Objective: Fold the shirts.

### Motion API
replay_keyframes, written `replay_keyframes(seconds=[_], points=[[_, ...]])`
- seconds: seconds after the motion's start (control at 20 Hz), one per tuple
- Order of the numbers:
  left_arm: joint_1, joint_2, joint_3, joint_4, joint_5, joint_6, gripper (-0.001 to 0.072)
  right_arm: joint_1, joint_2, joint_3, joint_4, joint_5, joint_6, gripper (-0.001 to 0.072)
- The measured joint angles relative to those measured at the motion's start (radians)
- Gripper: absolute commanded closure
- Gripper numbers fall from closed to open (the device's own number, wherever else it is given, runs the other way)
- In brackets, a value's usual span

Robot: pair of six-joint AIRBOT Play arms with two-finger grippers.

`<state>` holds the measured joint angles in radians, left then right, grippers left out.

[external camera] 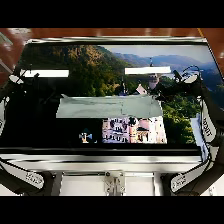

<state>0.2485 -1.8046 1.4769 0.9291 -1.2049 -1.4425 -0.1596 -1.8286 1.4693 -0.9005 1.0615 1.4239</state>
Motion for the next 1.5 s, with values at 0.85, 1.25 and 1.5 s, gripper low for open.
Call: replay_keyframes(seconds=[0.85,1.25,1.5], points=[[0.048,0.162,0.037,0.007,-0.276,0.064,0.0166,-0.060,-0.093,0.021,-0.010,0.194,-0.037,0.0237],[-0.114,0.180,0.037,-0.023,-0.214,0.085,0.0383,-0.018,-0.080,0.019,-0.002,0.183,-0.024,0.0652],[-0.306,0.153,0.037,-0.078,-0.040,0.089,0.0672,-0.016,0.106,0.020,0.002,0.269,-0.039,0.0652]])
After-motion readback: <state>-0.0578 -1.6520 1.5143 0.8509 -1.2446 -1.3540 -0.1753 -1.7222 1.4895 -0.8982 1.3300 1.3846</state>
